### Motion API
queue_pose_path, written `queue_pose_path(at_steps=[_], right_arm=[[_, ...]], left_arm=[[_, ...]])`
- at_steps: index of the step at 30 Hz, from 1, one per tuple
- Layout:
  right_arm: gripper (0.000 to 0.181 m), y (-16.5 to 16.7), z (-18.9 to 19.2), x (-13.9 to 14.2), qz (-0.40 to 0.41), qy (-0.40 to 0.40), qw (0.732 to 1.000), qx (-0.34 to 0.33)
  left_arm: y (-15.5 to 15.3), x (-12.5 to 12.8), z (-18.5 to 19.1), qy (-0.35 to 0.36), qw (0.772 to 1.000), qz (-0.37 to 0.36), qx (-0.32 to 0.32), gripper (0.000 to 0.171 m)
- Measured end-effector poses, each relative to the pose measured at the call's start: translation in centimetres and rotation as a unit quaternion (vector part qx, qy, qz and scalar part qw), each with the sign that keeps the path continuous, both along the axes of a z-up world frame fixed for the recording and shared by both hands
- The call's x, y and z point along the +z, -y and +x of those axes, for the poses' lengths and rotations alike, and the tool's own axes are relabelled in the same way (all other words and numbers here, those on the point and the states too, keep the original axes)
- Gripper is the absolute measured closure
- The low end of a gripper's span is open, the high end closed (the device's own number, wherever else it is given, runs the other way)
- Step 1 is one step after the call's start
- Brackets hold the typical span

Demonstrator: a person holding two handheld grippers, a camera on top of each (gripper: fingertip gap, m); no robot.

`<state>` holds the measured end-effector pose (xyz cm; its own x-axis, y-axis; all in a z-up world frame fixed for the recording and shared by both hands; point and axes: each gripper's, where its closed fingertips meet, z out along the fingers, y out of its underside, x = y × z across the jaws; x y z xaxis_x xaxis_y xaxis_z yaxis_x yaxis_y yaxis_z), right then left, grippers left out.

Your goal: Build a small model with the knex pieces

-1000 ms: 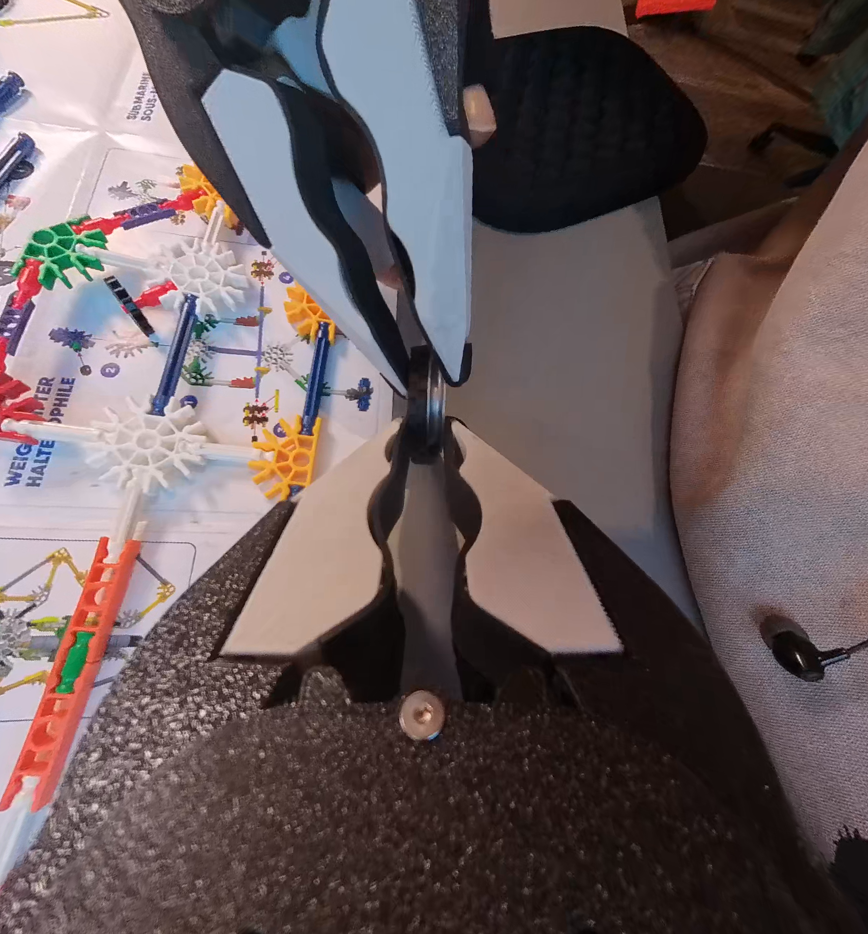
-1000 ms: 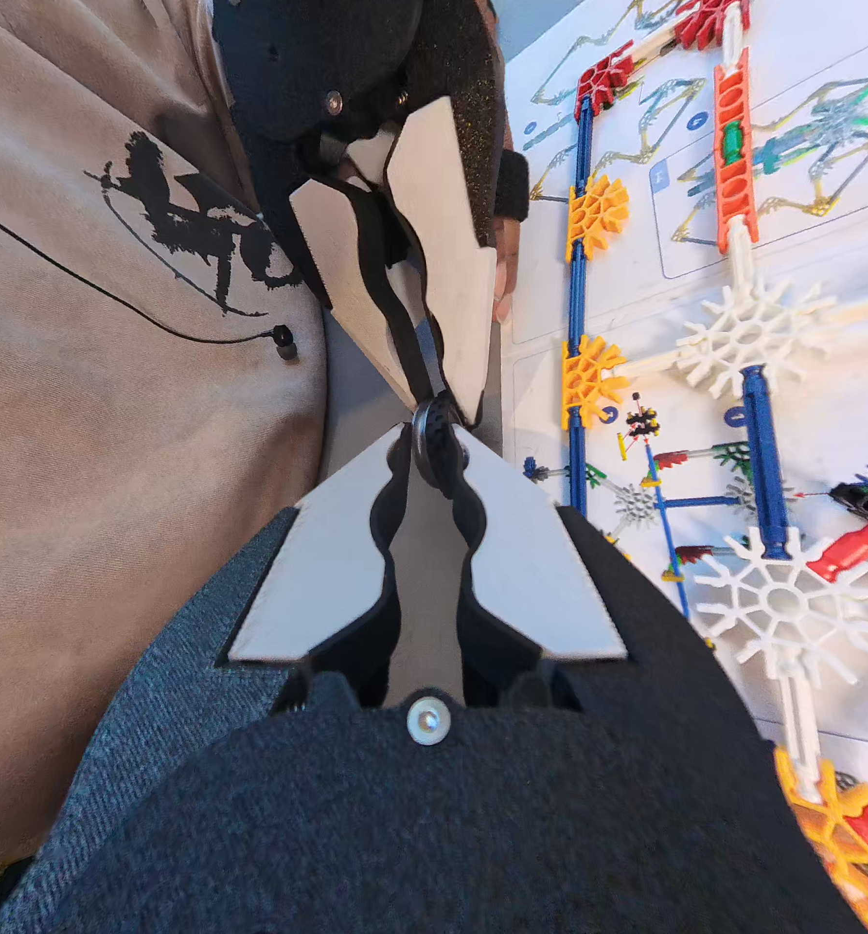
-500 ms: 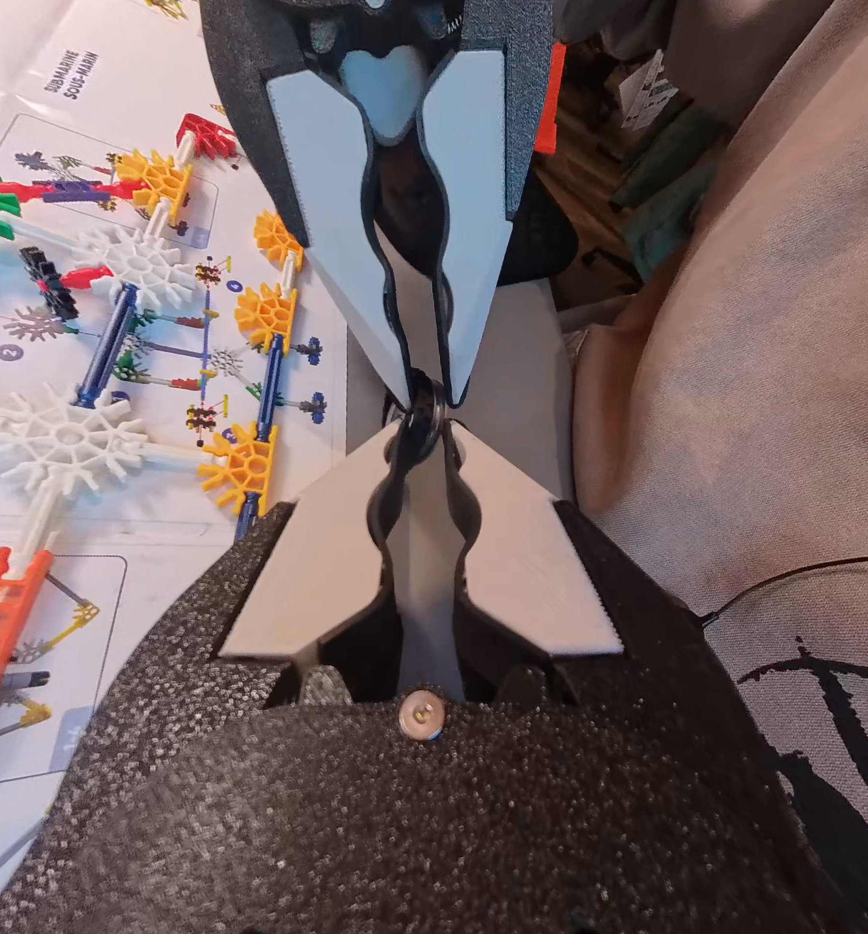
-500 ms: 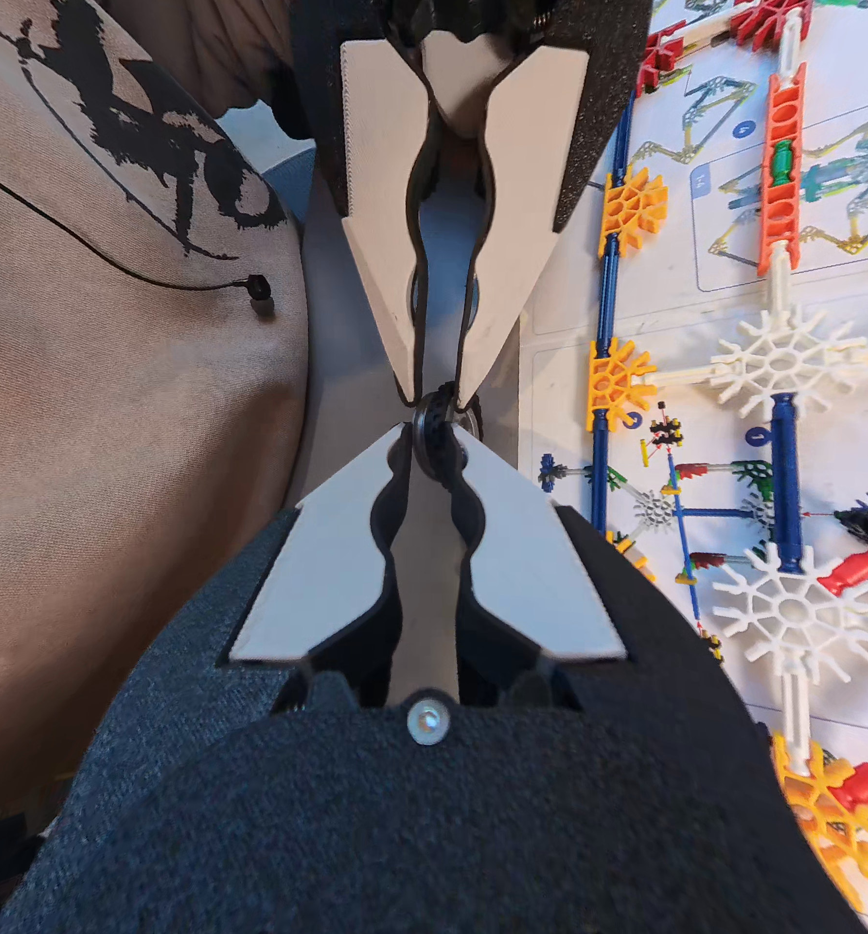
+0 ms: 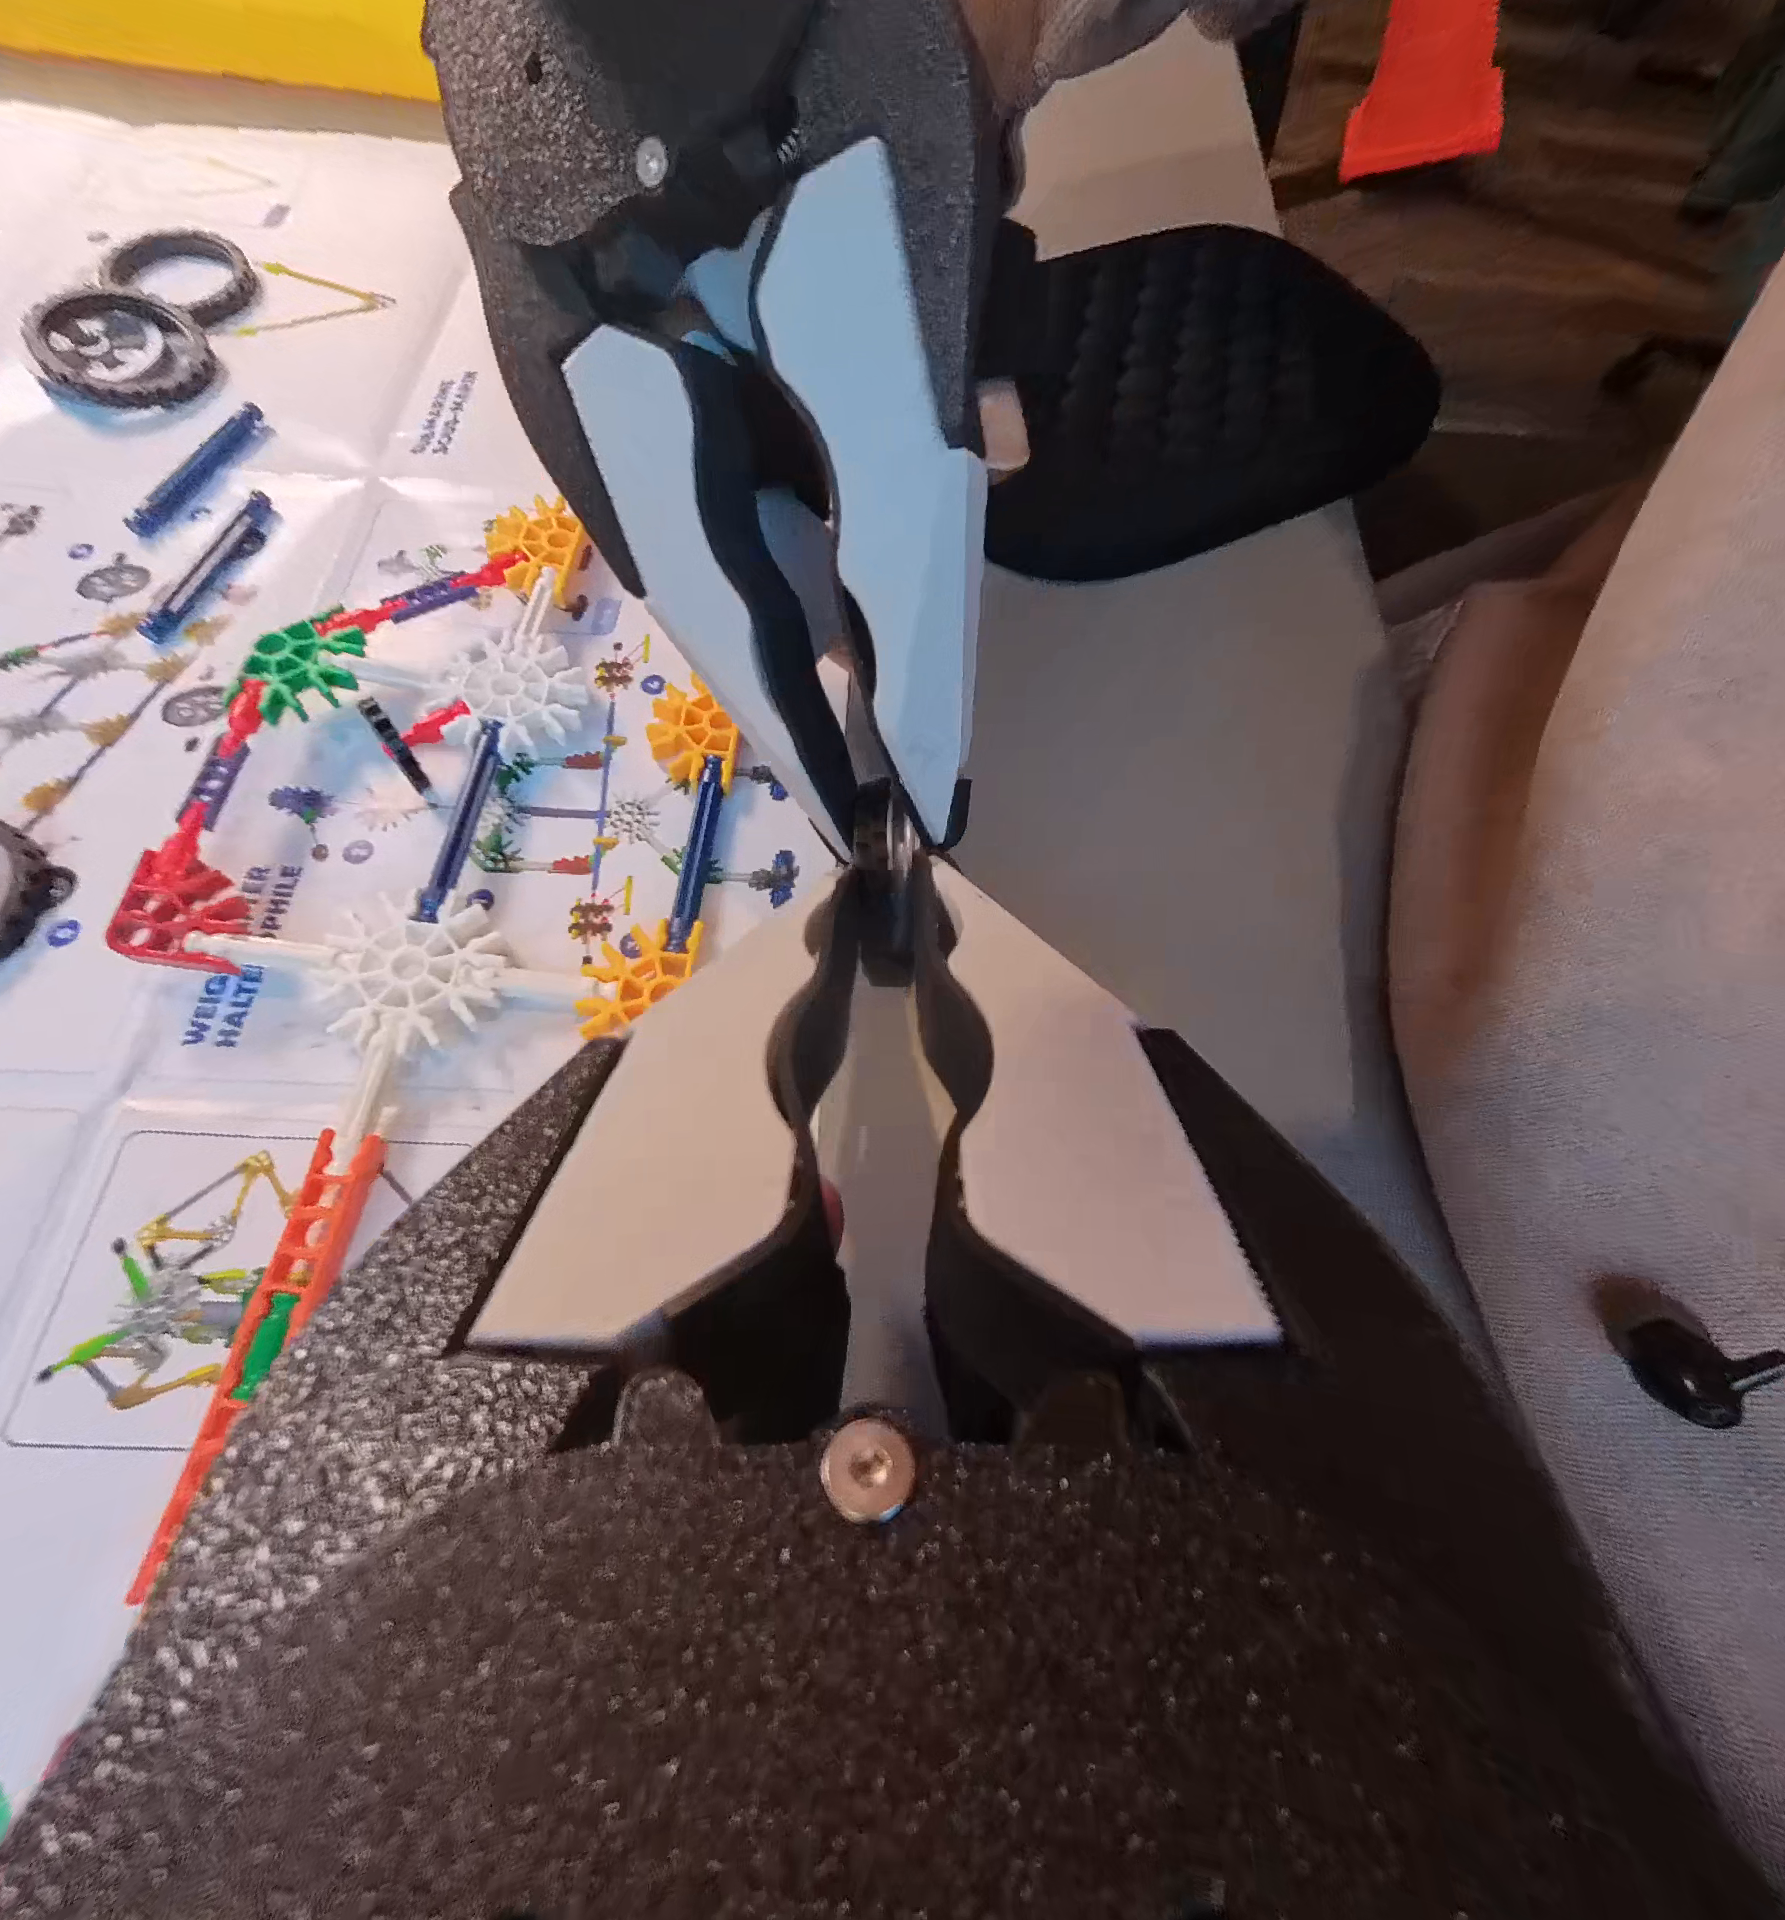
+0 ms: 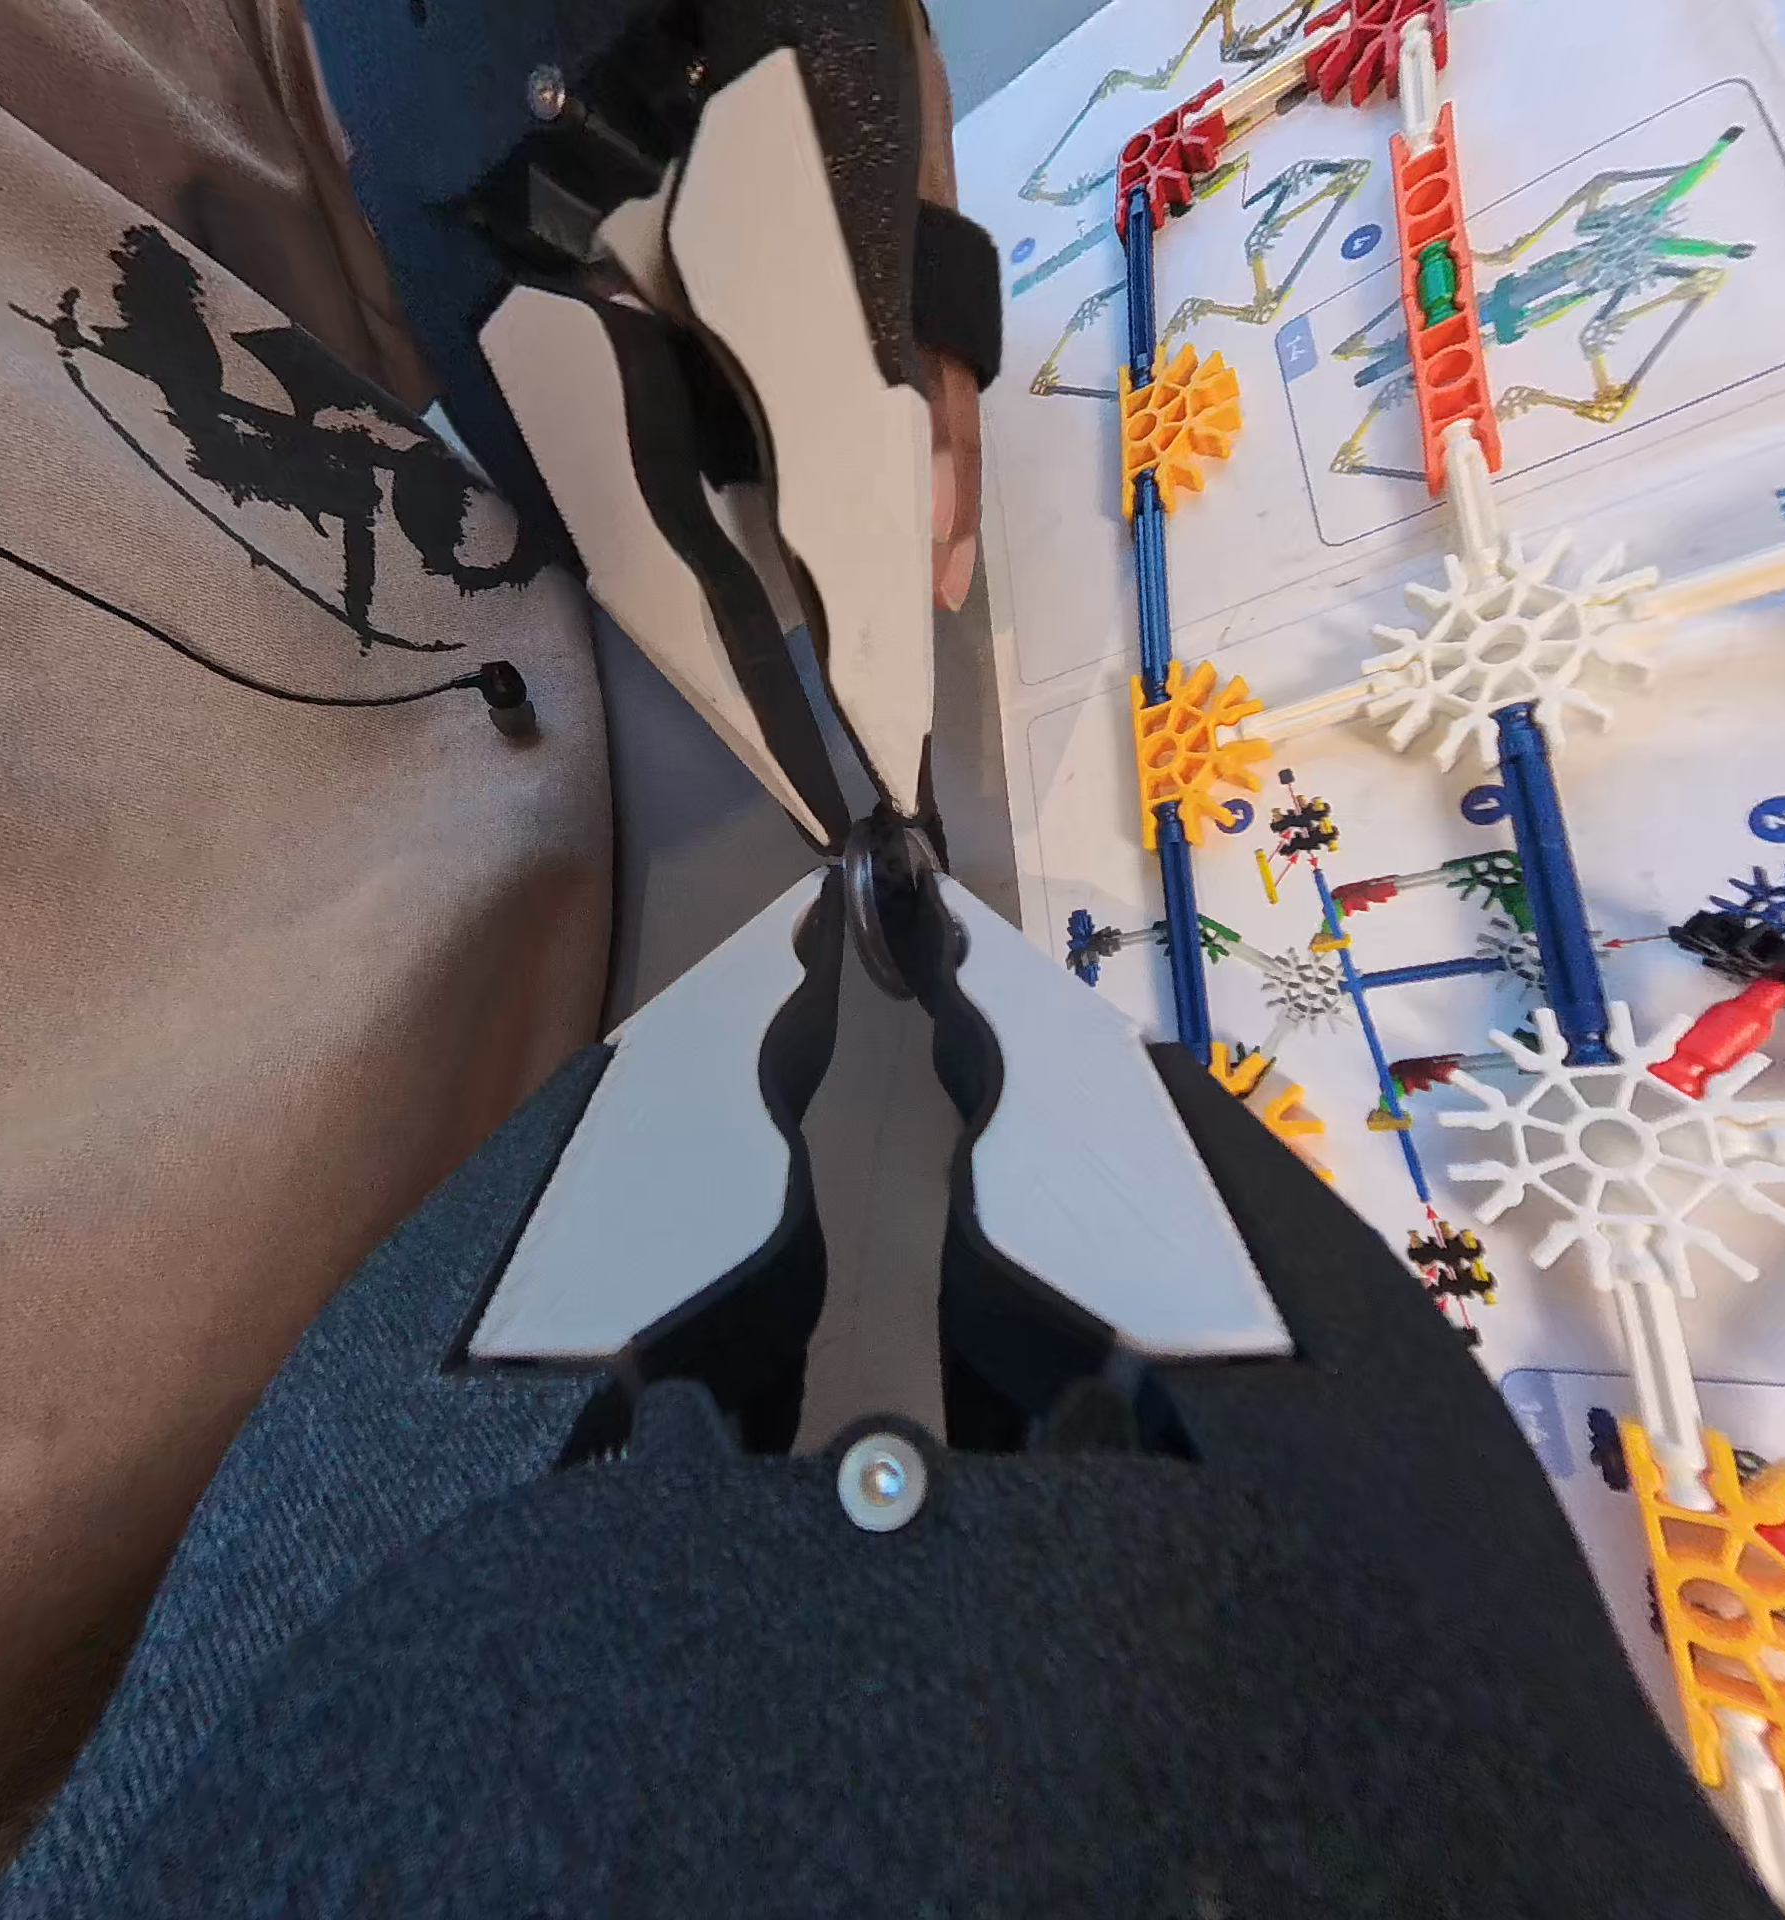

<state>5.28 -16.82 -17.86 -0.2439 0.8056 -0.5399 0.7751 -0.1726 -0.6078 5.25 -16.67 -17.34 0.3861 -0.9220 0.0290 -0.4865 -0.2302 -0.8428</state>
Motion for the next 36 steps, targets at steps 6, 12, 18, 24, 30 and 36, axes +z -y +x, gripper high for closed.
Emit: queue_pose_path(at_steps=[6,12,18,24,30,36], right_arm=[[0.169,0.2,-0.2,-0.1,-0.002,0.010,1.000,-0.001],[0.169,0.6,-0.4,0.0,0.032,0.002,0.999,0.001],[0.169,0.9,-0.2,0.1,0.045,-0.022,0.999,0.005],[0.169,1.6,0.2,0.0,0.057,-0.039,0.997,0.030],[0.168,1.6,0.4,-0.1,0.049,-0.038,0.998,0.028],[0.166,1.3,0.4,0.2,0.028,-0.032,0.999,0.003]], left_arm=[[0.1,0.0,-0.2,-0.055,0.994,0.093,0.001,0.166],[0.4,0.1,-0.5,-0.006,1.000,0.023,-0.016,0.171],[1.0,-0.1,-0.4,0.033,0.997,-0.068,-0.032,0.155],[1.7,-0.2,0.6,0.065,0.984,-0.152,-0.068,0.161],[1.6,-0.1,0.6,0.062,0.985,-0.146,-0.069,0.168],[1.6,-0.2,0.7,0.029,0.993,-0.088,-0.070,0.168]])
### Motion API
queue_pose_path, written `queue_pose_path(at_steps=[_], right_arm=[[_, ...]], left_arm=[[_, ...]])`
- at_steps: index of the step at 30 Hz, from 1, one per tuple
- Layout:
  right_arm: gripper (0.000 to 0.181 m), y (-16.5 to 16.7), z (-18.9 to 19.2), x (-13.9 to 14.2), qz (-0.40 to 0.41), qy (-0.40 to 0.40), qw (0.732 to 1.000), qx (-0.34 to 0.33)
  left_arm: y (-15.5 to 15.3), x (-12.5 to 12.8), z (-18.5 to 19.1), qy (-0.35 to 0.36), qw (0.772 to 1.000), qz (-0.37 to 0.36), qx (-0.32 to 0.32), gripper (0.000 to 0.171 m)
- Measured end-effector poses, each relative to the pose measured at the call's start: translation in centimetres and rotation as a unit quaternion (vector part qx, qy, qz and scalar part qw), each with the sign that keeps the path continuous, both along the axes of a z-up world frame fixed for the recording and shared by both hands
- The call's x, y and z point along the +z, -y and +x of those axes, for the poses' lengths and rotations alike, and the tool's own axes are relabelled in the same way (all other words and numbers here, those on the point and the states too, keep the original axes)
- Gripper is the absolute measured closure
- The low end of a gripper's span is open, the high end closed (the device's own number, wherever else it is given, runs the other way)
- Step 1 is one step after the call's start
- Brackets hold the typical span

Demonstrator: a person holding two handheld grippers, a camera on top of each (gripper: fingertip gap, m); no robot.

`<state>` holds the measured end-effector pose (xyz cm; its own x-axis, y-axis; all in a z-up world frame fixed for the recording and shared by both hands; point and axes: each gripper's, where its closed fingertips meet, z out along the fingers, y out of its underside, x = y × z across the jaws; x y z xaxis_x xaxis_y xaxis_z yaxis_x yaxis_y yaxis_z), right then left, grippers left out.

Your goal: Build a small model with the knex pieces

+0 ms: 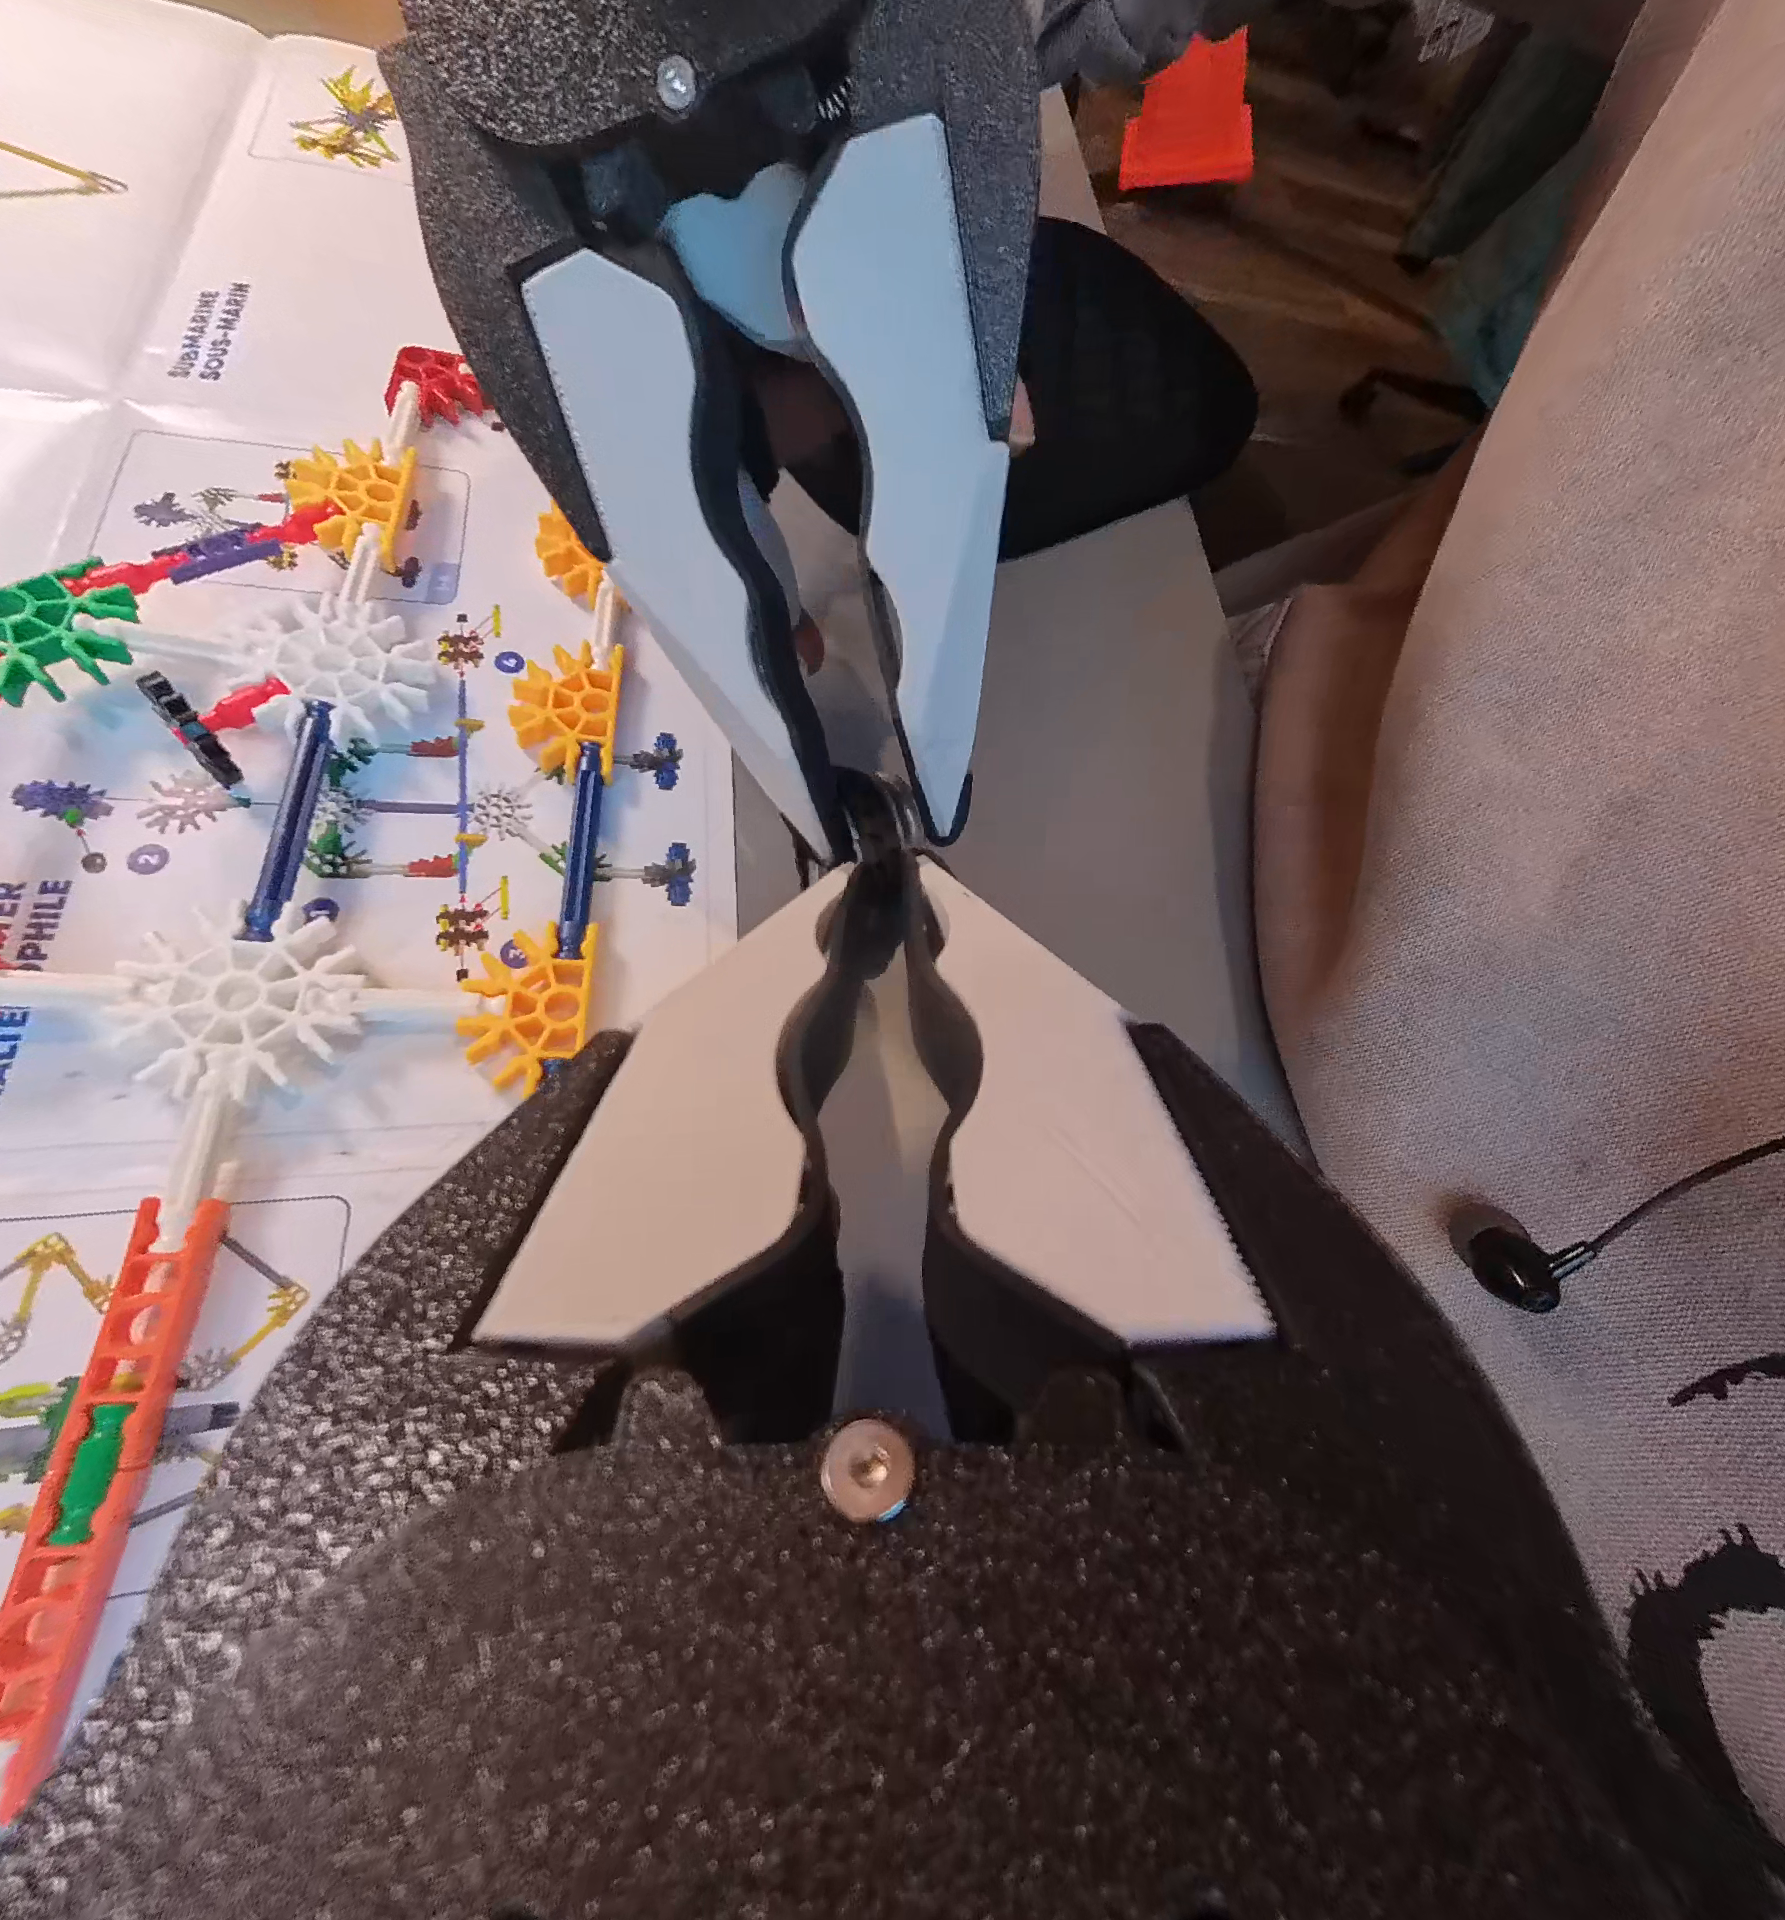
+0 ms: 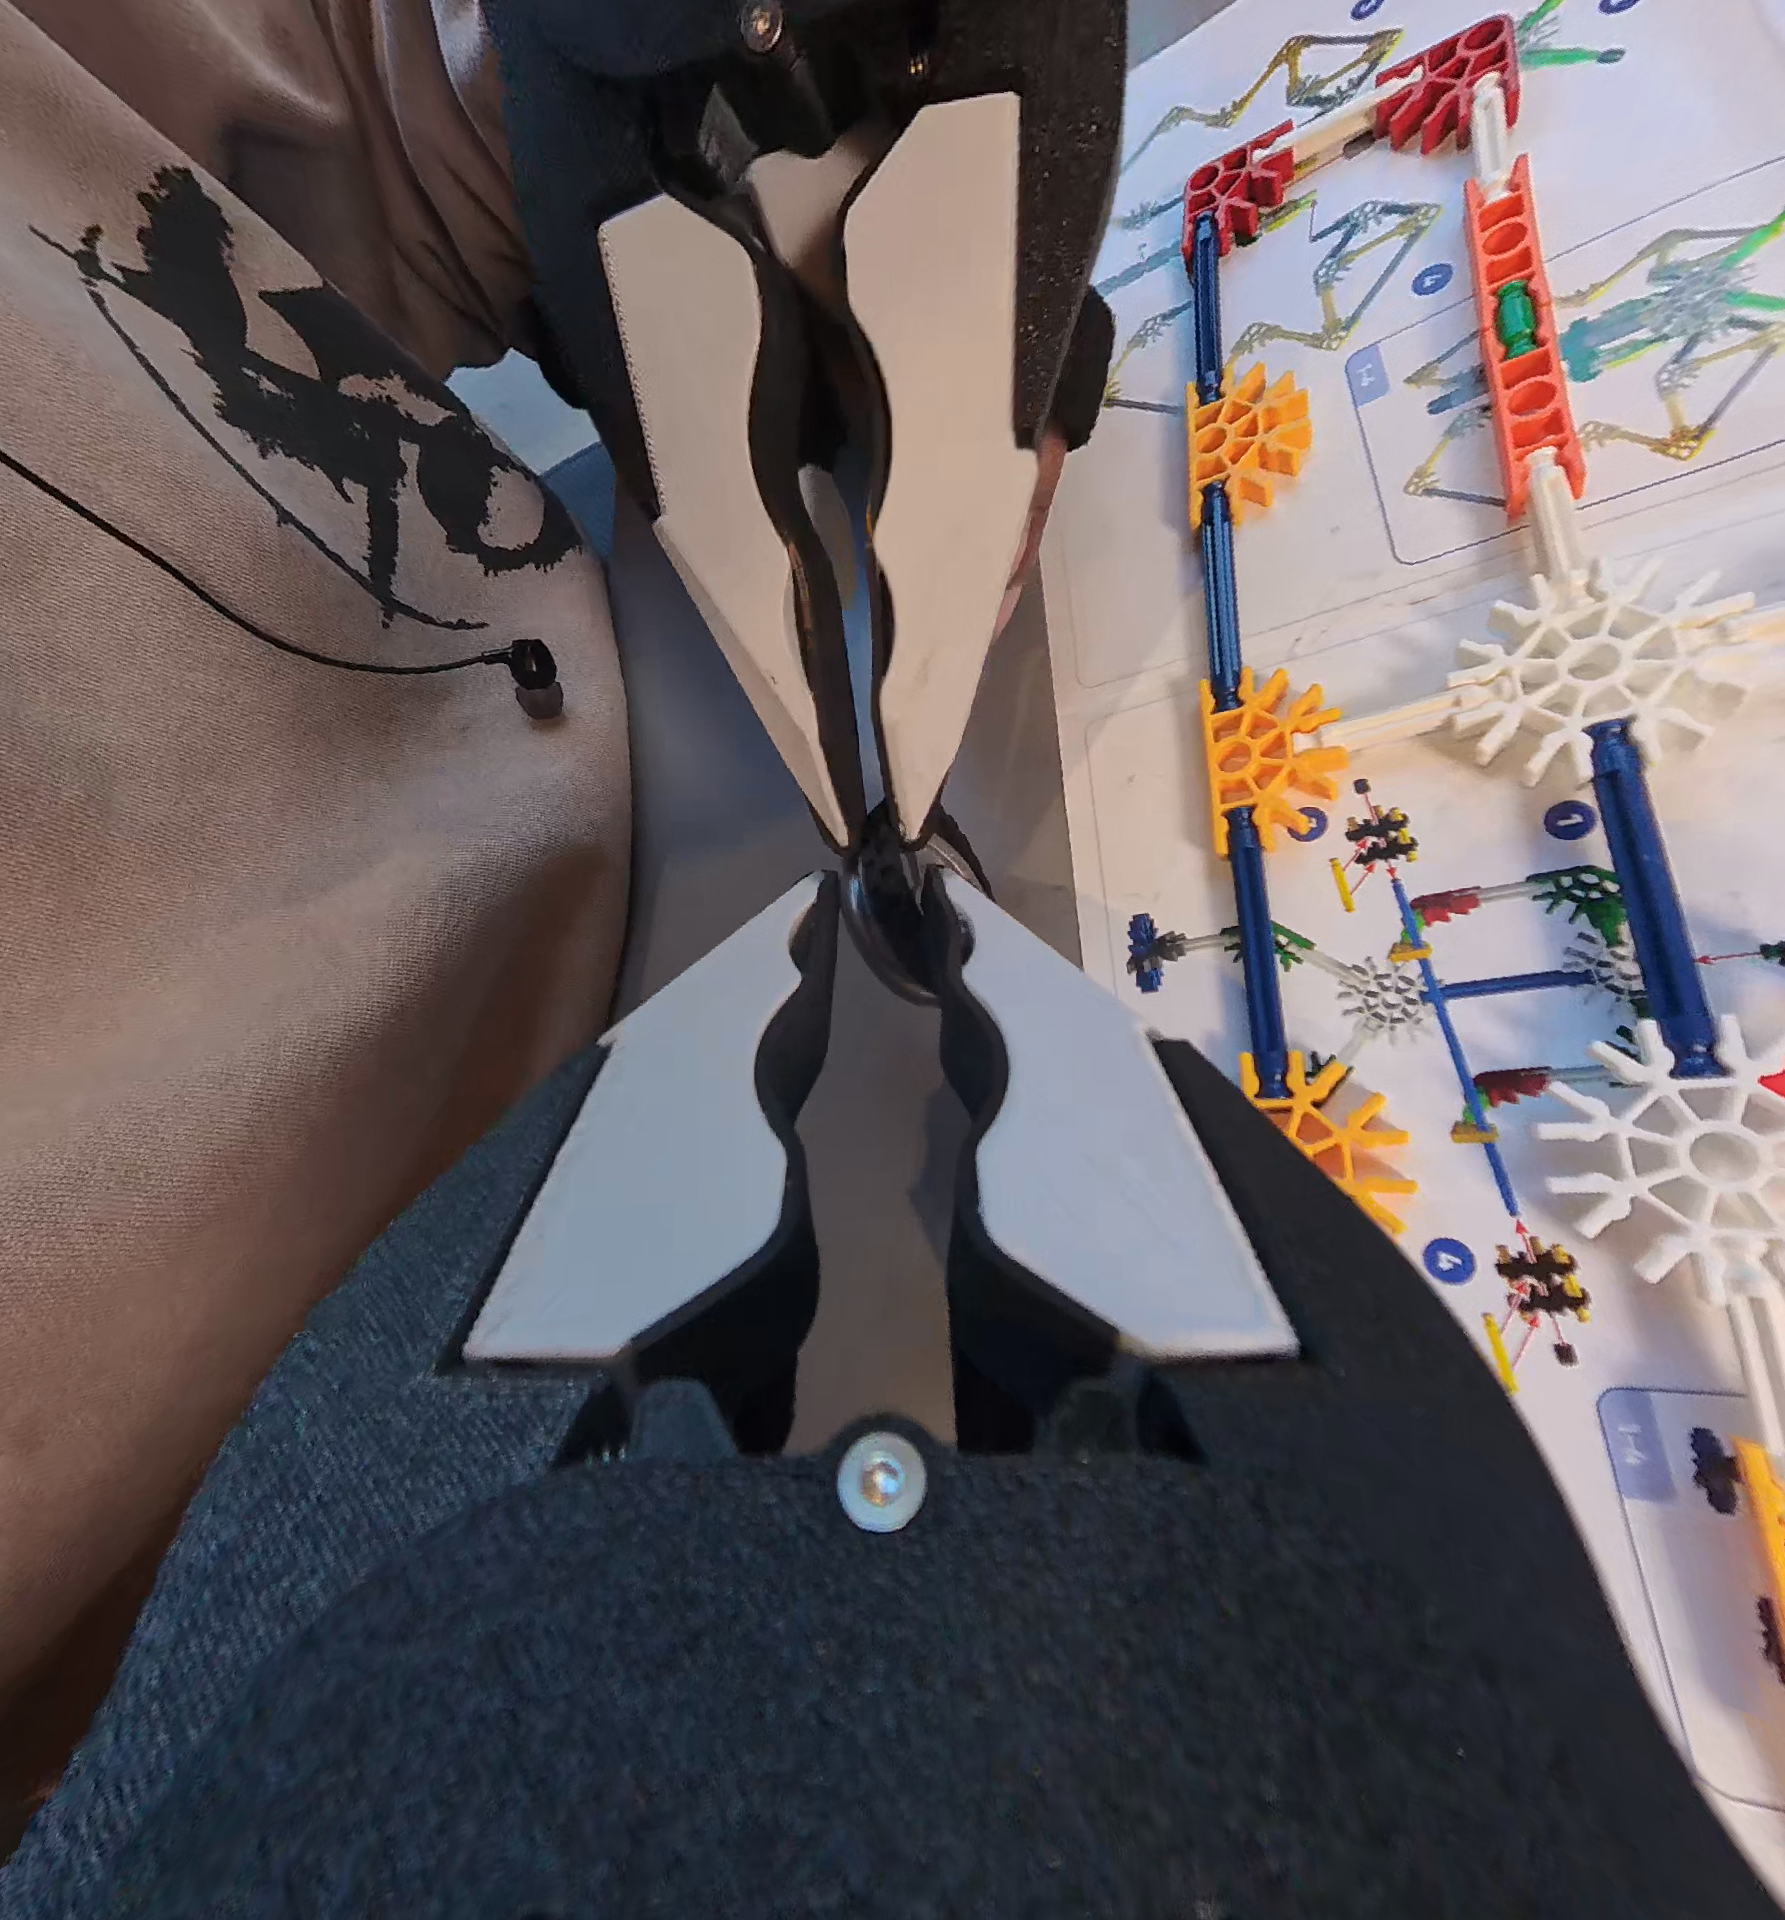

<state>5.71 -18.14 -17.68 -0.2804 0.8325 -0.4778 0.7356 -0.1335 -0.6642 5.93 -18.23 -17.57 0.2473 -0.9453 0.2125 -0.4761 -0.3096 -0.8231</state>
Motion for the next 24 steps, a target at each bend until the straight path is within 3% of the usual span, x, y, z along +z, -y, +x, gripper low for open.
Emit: queue_pose_path(at_steps=[5,15,24], right_arm=[[0.166,-0.9,0.4,0.8,-0.002,-0.002,1.000,0.003],[0.171,-1.2,0.5,0.3,0.142,0.008,0.988,0.060],[0.173,-1.6,0.0,0.4,0.138,0.007,0.989,0.046]], left_arm=[[0.0,-0.1,-0.2,0.001,1.000,0.004,0.000,0.168],[0.0,0.1,-0.2,0.003,1.000,0.012,-0.005,0.168],[-0.3,0.2,-0.2,0.004,1.000,-0.001,0.017,0.163]])
